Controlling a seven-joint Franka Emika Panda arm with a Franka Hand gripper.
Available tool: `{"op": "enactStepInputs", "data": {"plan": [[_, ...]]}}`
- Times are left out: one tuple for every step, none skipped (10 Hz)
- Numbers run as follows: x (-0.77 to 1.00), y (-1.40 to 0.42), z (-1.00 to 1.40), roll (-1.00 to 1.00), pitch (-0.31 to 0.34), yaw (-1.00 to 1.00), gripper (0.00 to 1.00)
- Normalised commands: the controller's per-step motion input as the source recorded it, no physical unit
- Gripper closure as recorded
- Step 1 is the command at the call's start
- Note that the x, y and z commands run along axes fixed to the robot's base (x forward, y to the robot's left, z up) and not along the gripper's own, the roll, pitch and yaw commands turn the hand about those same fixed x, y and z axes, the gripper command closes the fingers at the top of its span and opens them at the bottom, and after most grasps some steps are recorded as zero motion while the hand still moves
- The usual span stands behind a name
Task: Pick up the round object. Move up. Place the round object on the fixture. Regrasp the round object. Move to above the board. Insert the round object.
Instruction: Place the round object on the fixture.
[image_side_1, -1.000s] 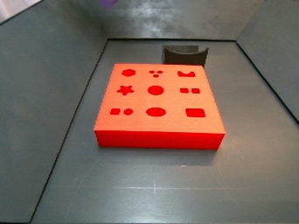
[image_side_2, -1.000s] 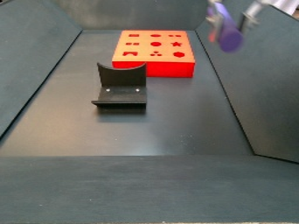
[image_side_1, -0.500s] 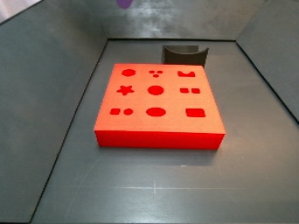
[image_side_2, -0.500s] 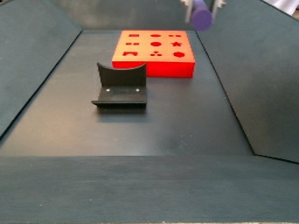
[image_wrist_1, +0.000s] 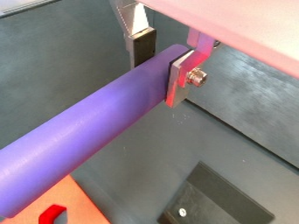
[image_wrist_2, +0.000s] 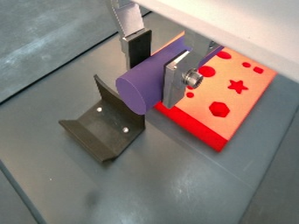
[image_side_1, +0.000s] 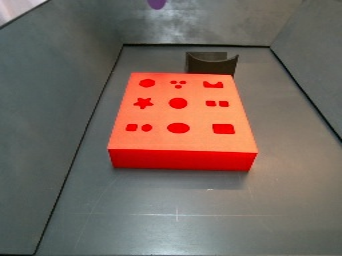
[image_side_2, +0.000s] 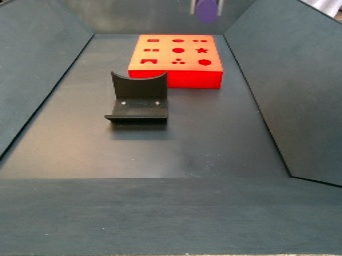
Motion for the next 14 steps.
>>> {"op": "enactStepInputs", "data": {"plan": [[1.00, -0.12, 0.04, -0.08, 0.147, 0.02, 1.00], [1.00, -0.10, 0.04, -0.07, 0.153, 0.02, 1.00], [1.00, 0.29, -0.29, -1.00, 0.098, 0.20, 1.00], [1.00, 0.32, -0.30, -1.00, 0.097, 0.19, 1.00], [1.00, 0.27, -0.25, -1.00, 0.092, 0.16, 1.00], [1.00, 0.21, -0.19, -1.00, 0.114, 0.13, 1.00], [1.00, 0.19, -0.15, -1.00, 0.147, 0.11, 1.00], [1.00, 0.16, -0.12, -1.00, 0.179, 0.09, 1.00], [1.00, 0.14, -0.10, -1.00, 0.197, 0.05, 1.00], [1.00, 0.13, -0.09, -1.00, 0.208, 0.03, 1.00], [1.00, 0.10, -0.06, -0.79, 0.189, -0.04, 1.00], [1.00, 0.10, -0.05, -0.69, 0.178, -0.05, 1.00], [0.95, 0.08, -0.04, -0.49, 0.149, -0.08, 1.00], [0.88, 0.07, -0.03, -0.33, 0.133, -0.09, 1.00]]}}
